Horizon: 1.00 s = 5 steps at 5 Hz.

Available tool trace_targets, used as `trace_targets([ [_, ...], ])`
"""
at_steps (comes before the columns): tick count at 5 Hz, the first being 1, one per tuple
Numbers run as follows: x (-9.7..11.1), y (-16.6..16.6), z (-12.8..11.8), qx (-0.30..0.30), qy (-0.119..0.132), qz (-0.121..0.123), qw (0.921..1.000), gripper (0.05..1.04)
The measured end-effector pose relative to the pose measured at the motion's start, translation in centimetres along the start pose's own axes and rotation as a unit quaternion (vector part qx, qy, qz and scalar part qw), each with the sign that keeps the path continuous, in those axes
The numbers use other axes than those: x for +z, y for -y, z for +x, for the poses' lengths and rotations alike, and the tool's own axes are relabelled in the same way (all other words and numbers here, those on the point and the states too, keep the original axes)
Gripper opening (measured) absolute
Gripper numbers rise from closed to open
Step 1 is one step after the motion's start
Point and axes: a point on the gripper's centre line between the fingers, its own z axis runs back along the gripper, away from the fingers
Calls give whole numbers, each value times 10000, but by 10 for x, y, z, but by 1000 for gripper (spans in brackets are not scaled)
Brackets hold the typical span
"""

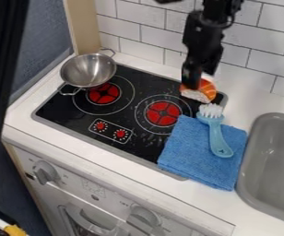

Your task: Moved the orange object and put it on the furthes right side of the burner

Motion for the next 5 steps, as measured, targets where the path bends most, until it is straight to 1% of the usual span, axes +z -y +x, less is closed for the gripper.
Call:
trace_targets([
  [1, 25, -4, 11, -500, 52, -51, 9987, 1001],
  [2, 25, -20, 24, -1730, -234, 361, 9840, 1001],
  [3, 16, -52, 38, -2987, -382, 610, 9516, 1001],
  [4, 33, -80, 46, -4147, -510, 311, 9080, 1001],
  [5, 47, -114, 46, -5255, -524, 370, 8483, 1001],
])
